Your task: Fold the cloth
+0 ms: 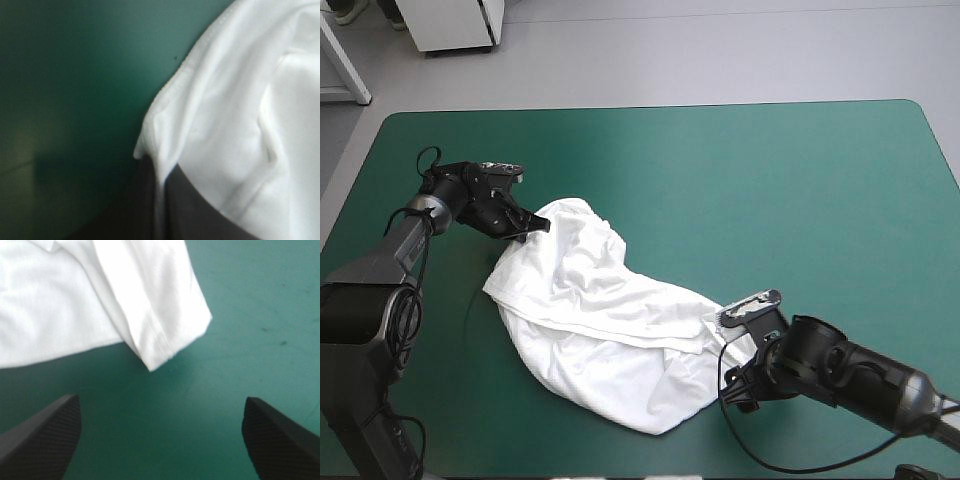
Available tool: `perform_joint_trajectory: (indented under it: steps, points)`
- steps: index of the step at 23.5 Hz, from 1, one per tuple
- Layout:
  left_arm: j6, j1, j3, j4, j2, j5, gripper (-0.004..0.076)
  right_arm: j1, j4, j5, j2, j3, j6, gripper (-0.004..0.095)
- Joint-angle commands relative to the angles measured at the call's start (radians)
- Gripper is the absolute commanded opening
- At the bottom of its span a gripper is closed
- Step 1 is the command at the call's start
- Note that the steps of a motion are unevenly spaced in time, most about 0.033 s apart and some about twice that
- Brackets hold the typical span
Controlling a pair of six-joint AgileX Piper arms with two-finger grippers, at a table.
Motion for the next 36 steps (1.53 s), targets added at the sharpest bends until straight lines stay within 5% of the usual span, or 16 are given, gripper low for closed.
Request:
perform_joint_trajectory:
  steps: [1,6,10,19,23,28,36]
  points:
    - [0.010,-0.004,-0.013,-0.035,-0.028,0.018,-0.0006,-0.036,-0.013,-0.121,0.091,-0.021,-0.046,0.0801]
    - [0.010,-0.004,-0.013,-0.028,-0.028,0.039,-0.0006,-0.174,0.135,-0.193,0.170,-0.021,-0.210,0.0647]
    - [0.010,-0.004,-0.013,-0.029,-0.028,0.037,-0.0007,-0.234,0.155,-0.204,0.170,-0.021,-0.264,0.0400]
    - [0.021,-0.004,-0.013,-0.026,-0.028,0.018,-0.0007,-0.234,0.238,-0.331,0.261,0.109,-0.296,0.0344]
    - [0.021,-0.004,-0.017,-0.015,-0.030,0.012,-0.0007,-0.232,0.230,-0.323,0.239,0.083,-0.298,-0.0011]
    - [-0.014,-0.004,-0.054,0.018,-0.061,0.019,-0.0008,-0.232,0.165,-0.215,0.124,-0.037,-0.280,-0.0013]
    - [-0.036,-0.004,-0.182,0.011,-0.229,0.067,-0.0009,-0.232,-0.026,0.037,-0.045,-0.506,-0.244,-0.0015]
